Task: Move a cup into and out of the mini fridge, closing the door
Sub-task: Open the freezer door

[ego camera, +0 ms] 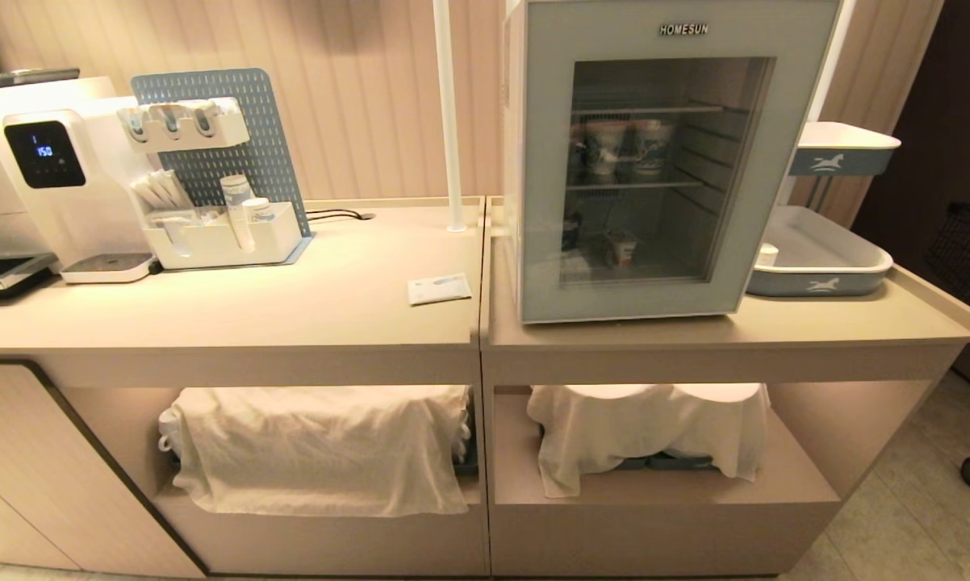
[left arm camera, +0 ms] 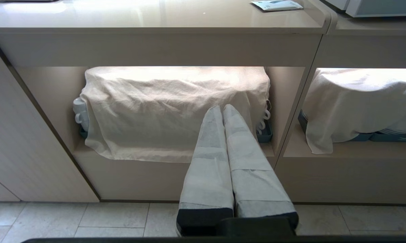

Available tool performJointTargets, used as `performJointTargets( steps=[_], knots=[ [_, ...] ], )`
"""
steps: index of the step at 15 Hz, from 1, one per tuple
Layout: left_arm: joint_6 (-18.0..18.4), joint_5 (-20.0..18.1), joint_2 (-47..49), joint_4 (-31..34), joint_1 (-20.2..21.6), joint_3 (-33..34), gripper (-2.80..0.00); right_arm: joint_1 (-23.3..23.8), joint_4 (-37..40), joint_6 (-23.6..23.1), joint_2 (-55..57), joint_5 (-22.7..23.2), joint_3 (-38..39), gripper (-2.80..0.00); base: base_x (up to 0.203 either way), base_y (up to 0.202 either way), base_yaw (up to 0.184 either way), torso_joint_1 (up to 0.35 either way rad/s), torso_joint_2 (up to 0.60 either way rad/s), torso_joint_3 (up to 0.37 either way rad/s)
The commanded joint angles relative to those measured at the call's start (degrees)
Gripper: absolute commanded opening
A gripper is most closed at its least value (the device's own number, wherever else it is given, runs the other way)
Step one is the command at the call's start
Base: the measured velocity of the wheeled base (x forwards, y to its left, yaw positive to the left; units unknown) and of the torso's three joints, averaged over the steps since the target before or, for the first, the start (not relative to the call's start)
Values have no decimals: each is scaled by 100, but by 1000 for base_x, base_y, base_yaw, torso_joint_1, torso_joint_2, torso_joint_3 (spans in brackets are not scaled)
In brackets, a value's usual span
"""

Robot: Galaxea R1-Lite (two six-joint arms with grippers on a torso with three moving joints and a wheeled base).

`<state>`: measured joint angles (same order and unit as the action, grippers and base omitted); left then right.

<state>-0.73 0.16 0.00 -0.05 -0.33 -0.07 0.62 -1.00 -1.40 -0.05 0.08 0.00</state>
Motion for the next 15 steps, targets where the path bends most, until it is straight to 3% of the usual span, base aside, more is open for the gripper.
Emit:
performJointTargets(
  steps=[1,15],
  knots=[
    [-6,2,0,4,-2,-1,-280,-1,47,-9,5,0,26,-280,0,0,0,0,0,0],
    [-6,2,0,-4,-2,2,-280,5,-6,96,5,-26,53,-280,0,0,0,0,0,0]
  ],
)
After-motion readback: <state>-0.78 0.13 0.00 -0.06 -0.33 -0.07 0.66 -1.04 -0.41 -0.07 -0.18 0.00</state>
